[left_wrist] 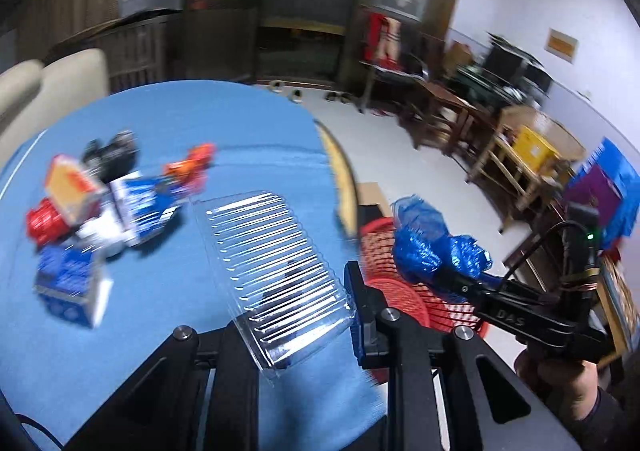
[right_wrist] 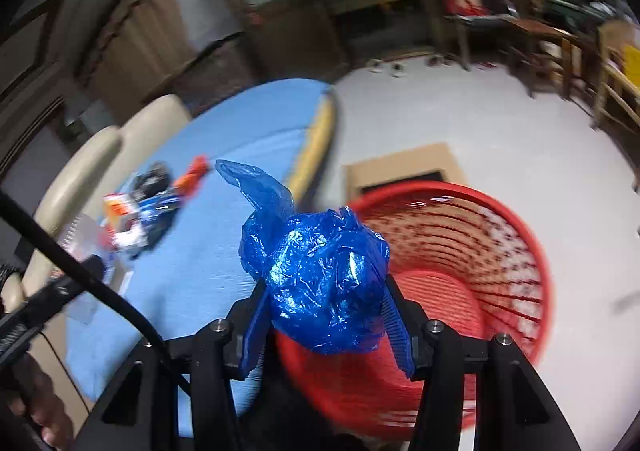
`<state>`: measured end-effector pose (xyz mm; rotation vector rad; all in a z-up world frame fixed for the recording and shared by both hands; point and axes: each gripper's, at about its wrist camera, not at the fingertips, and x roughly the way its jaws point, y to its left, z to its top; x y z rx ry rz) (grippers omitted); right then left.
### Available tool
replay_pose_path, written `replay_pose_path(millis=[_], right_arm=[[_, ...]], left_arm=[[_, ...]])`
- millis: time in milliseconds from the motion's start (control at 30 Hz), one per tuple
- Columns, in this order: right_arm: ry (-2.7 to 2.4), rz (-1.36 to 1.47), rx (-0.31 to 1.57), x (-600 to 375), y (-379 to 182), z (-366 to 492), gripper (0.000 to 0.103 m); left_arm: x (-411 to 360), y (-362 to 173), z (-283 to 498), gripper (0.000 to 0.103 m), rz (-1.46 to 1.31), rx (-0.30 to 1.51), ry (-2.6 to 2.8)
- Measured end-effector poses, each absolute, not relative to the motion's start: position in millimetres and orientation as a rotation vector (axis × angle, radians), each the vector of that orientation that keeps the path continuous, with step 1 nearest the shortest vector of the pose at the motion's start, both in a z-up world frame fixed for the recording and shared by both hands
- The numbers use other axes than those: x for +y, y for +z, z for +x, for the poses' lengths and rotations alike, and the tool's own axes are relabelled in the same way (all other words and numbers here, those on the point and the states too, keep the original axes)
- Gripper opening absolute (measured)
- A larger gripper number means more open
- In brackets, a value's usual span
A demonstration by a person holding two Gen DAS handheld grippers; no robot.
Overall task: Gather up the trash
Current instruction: 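Carry both items over the red basket and open both tools to drop them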
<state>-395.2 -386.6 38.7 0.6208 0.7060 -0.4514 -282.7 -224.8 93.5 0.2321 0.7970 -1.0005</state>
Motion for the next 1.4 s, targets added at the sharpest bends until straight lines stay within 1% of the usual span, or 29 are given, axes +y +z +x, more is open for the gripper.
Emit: replay_pose_path(millis=[100,200,267,333,500,567,633,667,700,733,767,800,933,1167,1400], right_arm=[[-0.506,0.656,0.739,-406.8,23.6,-411.0,0.057],[-0.537,0.686,0.779,-419.7,11.0,-416.4,0.062],[-0.545,0.701,0.793,-422.8,5.3,-416.7,0.068],[-0.558,0.703,0.796,-427.4,2.8,-420.1,0.072],[-0.587,0.729,0.775,-438.6,3.3,-438.8,0.074],[-0.611,0.743,0.774,-445.9,-0.3,-443.6,0.077],[-0.627,0.757,0.773,-453.2,-1.0,-448.2,0.078],[-0.635,0.76,0.771,-455.2,-0.6,-449.9,0.079],[-0.647,0.76,0.77,-456.9,0.1,-451.6,0.08],[-0.657,0.76,0.77,-458.8,0.9,-453.3,0.081],[-0.668,0.76,0.768,-460.9,2.6,-455.7,0.081],[-0.673,0.761,0.763,-463.0,3.1,-457.8,0.081],[-0.714,0.744,0.739,-467.4,12.4,-464.8,0.087],[-0.699,0.738,0.735,-464.6,17.9,-461.2,0.087],[-0.655,0.71,0.762,-443.8,26.4,-440.0,0.087]], left_arm=[[-256.8,90.6,-295.8,0.023,0.274,0.803,-1.062],[-281.0,87.2,-308.9,0.023,0.305,0.809,-1.105],[-297.9,83.0,-316.5,0.023,0.329,0.819,-1.135],[-312.1,79.3,-323.3,0.023,0.352,0.832,-1.157],[-339.4,69.0,-332.7,0.023,0.398,0.86,-1.198],[-347.4,65.0,-334.8,0.024,0.412,0.872,-1.205],[-354.2,60.2,-337.0,0.024,0.422,0.896,-1.208],[-356.6,58.1,-337.1,0.028,0.428,0.904,-1.202],[-360.7,54.8,-337.0,0.042,0.437,0.916,-1.19],[-361.9,52.4,-334.2,0.054,0.44,0.921,-1.182],[-363.6,51.2,-333.9,0.073,0.443,0.921,-1.167],[-363.6,51.7,-334.0,0.077,0.444,0.914,-1.15],[-360.5,55.5,-329.2,0.077,0.445,0.911,-1.142],[-326.0,73.6,-303.6,0.077,0.362,0.871,-1.052],[-242.8,77.5,-255.6,0.078,0.24,0.862,-0.865]])
